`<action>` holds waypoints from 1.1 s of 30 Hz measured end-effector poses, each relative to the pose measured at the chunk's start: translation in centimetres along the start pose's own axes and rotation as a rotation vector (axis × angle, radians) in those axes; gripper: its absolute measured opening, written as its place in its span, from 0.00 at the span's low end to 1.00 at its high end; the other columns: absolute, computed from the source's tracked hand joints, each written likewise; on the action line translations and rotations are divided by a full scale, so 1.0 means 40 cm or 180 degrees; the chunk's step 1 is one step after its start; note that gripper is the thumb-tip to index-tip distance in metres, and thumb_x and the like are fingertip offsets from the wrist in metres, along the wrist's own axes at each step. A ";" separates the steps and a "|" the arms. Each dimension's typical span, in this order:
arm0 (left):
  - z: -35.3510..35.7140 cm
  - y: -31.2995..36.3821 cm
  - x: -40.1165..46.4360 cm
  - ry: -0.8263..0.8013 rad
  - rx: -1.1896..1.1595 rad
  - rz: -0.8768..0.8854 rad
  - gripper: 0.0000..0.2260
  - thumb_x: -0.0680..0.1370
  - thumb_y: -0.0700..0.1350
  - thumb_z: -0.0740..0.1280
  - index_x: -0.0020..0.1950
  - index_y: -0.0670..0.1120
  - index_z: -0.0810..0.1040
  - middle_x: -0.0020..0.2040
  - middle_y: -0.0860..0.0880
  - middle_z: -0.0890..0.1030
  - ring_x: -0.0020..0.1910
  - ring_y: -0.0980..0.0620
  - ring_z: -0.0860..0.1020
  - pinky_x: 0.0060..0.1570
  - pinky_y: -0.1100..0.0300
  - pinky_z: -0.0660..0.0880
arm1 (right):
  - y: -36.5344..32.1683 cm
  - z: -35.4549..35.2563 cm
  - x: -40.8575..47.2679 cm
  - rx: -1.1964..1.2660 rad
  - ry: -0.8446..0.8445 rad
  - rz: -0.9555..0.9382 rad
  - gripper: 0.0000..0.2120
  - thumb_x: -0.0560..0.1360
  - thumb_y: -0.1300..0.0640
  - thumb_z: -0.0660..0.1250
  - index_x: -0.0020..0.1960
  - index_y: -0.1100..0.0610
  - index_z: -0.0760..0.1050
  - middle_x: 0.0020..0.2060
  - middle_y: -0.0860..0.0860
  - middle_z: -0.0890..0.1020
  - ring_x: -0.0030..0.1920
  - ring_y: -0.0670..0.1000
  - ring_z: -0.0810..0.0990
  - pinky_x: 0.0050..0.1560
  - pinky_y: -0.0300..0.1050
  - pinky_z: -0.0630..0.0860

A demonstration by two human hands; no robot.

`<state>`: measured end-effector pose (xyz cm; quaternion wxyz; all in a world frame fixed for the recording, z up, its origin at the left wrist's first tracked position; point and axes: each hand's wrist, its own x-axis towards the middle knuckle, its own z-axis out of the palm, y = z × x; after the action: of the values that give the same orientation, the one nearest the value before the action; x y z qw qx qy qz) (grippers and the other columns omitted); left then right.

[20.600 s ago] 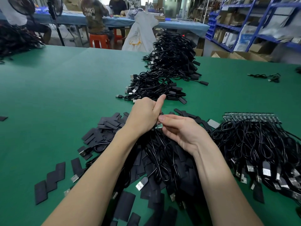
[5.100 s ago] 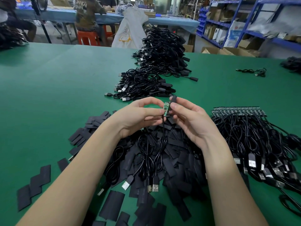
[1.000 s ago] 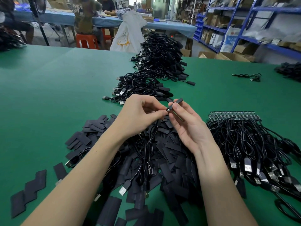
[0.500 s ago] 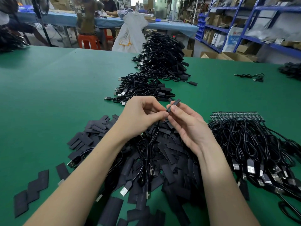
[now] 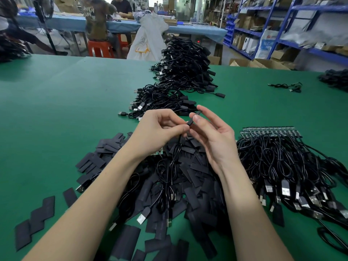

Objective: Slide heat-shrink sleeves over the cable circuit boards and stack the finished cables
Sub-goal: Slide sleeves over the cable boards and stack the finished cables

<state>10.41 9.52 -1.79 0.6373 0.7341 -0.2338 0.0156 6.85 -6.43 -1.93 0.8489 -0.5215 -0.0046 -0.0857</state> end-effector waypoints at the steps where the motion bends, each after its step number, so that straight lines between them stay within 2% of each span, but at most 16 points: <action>1: 0.000 0.000 0.000 0.0013 0.0000 -0.0003 0.03 0.75 0.36 0.76 0.44 0.39 0.83 0.38 0.43 0.86 0.36 0.53 0.84 0.40 0.67 0.76 | 0.000 0.001 0.000 -0.0008 0.0001 -0.0011 0.10 0.69 0.58 0.77 0.49 0.48 0.87 0.50 0.56 0.88 0.50 0.50 0.86 0.50 0.41 0.82; 5: -0.004 0.004 0.000 0.0044 -0.0009 -0.0008 0.05 0.74 0.35 0.76 0.45 0.36 0.81 0.38 0.41 0.86 0.34 0.54 0.83 0.39 0.68 0.76 | 0.007 0.002 0.001 -0.0012 -0.0037 0.0003 0.12 0.66 0.56 0.77 0.49 0.48 0.88 0.49 0.56 0.88 0.48 0.49 0.86 0.49 0.40 0.82; 13: -0.008 0.008 -0.004 0.0020 0.0025 -0.0081 0.04 0.74 0.34 0.76 0.44 0.39 0.81 0.36 0.43 0.86 0.32 0.56 0.82 0.38 0.67 0.76 | 0.013 -0.002 0.007 -0.0067 -0.0027 0.0016 0.14 0.65 0.55 0.77 0.51 0.50 0.86 0.47 0.55 0.88 0.46 0.49 0.86 0.49 0.39 0.82; 17: -0.004 0.013 -0.004 0.0056 0.0035 -0.0150 0.04 0.75 0.35 0.75 0.45 0.40 0.81 0.34 0.46 0.85 0.31 0.57 0.80 0.38 0.68 0.75 | 0.018 -0.001 0.009 -0.0015 0.0083 0.0055 0.12 0.71 0.61 0.76 0.54 0.53 0.84 0.45 0.55 0.88 0.45 0.49 0.86 0.48 0.39 0.82; 20: 0.000 0.014 -0.002 0.0040 0.0080 -0.0279 0.05 0.75 0.39 0.76 0.47 0.42 0.81 0.34 0.50 0.84 0.33 0.55 0.78 0.41 0.61 0.77 | 0.018 -0.006 0.011 0.0160 0.0211 0.0149 0.10 0.74 0.66 0.74 0.53 0.55 0.84 0.45 0.55 0.88 0.45 0.48 0.87 0.46 0.38 0.82; 22: 0.002 0.013 -0.003 -0.0044 0.0169 -0.0441 0.08 0.75 0.43 0.77 0.50 0.43 0.81 0.38 0.48 0.86 0.38 0.51 0.80 0.49 0.50 0.81 | 0.013 -0.013 0.014 0.0253 0.0301 0.0167 0.10 0.74 0.66 0.73 0.53 0.56 0.84 0.46 0.56 0.88 0.45 0.49 0.86 0.45 0.39 0.82; 23: 0.002 0.012 -0.004 -0.0114 0.0268 -0.0504 0.09 0.74 0.44 0.77 0.50 0.44 0.81 0.40 0.47 0.87 0.40 0.51 0.81 0.53 0.48 0.81 | 0.010 -0.017 0.015 0.0288 0.0344 0.0163 0.10 0.74 0.66 0.73 0.53 0.56 0.84 0.46 0.56 0.88 0.45 0.49 0.86 0.45 0.39 0.82; 26: 0.009 0.006 -0.007 -0.0244 0.0532 -0.0536 0.05 0.75 0.47 0.76 0.47 0.48 0.83 0.39 0.48 0.86 0.37 0.55 0.79 0.48 0.52 0.79 | 0.004 -0.029 0.014 0.0336 0.0437 0.0141 0.11 0.72 0.65 0.75 0.52 0.56 0.85 0.47 0.57 0.88 0.46 0.49 0.86 0.45 0.39 0.82; 28: 0.017 0.003 -0.008 -0.0234 0.0556 -0.0535 0.04 0.76 0.47 0.75 0.46 0.47 0.83 0.40 0.45 0.86 0.37 0.53 0.78 0.50 0.49 0.80 | 0.002 -0.034 0.014 0.0347 0.0473 0.0131 0.12 0.69 0.63 0.77 0.52 0.55 0.85 0.47 0.57 0.88 0.45 0.49 0.86 0.45 0.39 0.82; 30: 0.026 0.005 -0.007 -0.0170 0.0455 -0.0562 0.04 0.77 0.45 0.75 0.47 0.46 0.83 0.41 0.43 0.86 0.39 0.51 0.79 0.53 0.45 0.80 | 0.000 -0.036 0.016 0.0334 0.0486 0.0121 0.11 0.72 0.64 0.75 0.54 0.56 0.84 0.47 0.57 0.88 0.44 0.49 0.86 0.45 0.38 0.82; 32: 0.034 0.006 -0.007 -0.0130 0.0293 -0.0582 0.03 0.78 0.44 0.73 0.48 0.45 0.83 0.39 0.45 0.85 0.38 0.51 0.79 0.52 0.48 0.82 | 0.002 -0.040 0.018 0.0324 0.0465 0.0117 0.11 0.75 0.63 0.73 0.57 0.56 0.83 0.47 0.55 0.88 0.45 0.49 0.87 0.45 0.38 0.82; 33: 0.036 0.008 -0.006 -0.0098 0.0213 -0.0573 0.03 0.78 0.43 0.73 0.48 0.44 0.82 0.37 0.47 0.84 0.37 0.51 0.78 0.48 0.52 0.82 | 0.002 -0.042 0.019 0.0322 0.0426 0.0130 0.11 0.76 0.61 0.72 0.59 0.56 0.82 0.47 0.54 0.88 0.47 0.51 0.87 0.45 0.39 0.82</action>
<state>9.68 8.21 -1.85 0.6076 0.7732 -0.1760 -0.0453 7.47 -7.99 -2.69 0.8742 -0.4710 0.0585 -0.1026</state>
